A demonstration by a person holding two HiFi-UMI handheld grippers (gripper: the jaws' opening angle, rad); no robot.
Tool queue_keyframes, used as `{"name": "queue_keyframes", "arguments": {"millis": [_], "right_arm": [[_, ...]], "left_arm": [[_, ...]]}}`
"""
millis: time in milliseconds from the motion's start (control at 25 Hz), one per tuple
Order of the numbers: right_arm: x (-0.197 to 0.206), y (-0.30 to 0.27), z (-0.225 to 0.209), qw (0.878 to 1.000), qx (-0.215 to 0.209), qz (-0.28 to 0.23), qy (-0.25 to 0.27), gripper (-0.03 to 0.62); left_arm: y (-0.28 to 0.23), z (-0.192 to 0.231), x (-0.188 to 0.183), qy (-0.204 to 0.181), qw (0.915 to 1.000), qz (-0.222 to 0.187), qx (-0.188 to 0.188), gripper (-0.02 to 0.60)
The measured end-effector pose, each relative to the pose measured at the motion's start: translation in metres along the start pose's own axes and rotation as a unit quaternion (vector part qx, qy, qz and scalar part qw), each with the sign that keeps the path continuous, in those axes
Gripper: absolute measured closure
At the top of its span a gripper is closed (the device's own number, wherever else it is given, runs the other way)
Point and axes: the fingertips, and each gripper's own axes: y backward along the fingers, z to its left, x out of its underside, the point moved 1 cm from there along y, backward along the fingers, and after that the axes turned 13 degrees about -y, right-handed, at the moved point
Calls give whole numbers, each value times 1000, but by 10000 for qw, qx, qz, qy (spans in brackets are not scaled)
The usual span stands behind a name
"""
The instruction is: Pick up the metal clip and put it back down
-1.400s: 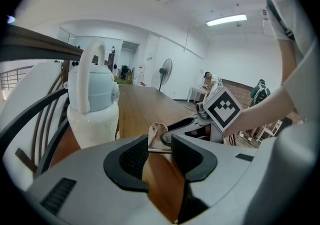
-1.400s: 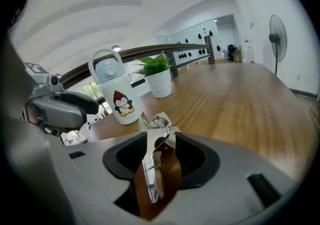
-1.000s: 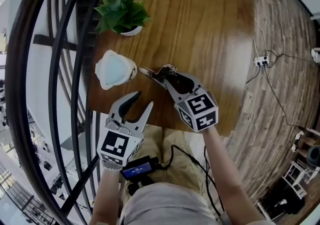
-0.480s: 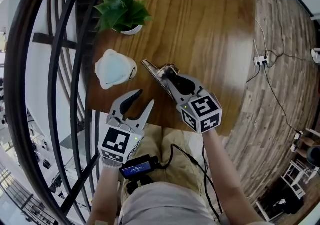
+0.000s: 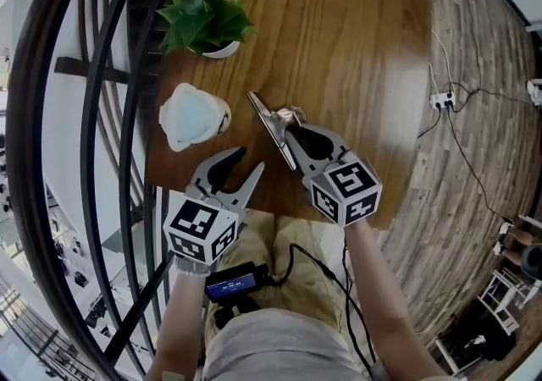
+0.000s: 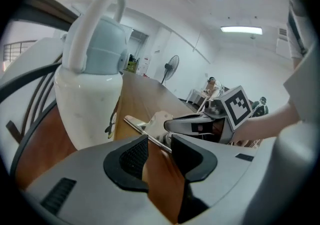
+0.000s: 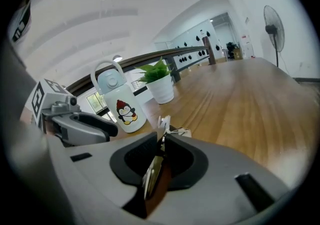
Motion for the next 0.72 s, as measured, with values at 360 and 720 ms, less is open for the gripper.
{"name": "queue_keyframes", "arguments": {"millis": [360,720], "right_arm": [[0,9,1,9996,-137,-124,-194,540],[-1,28,9,9988,-348,-255,-250,542]], "left_arm": [[-18,-7,9,888,9953,-9,386,434],[-31,-3,9,1622,9858,-109,420,434]]}}
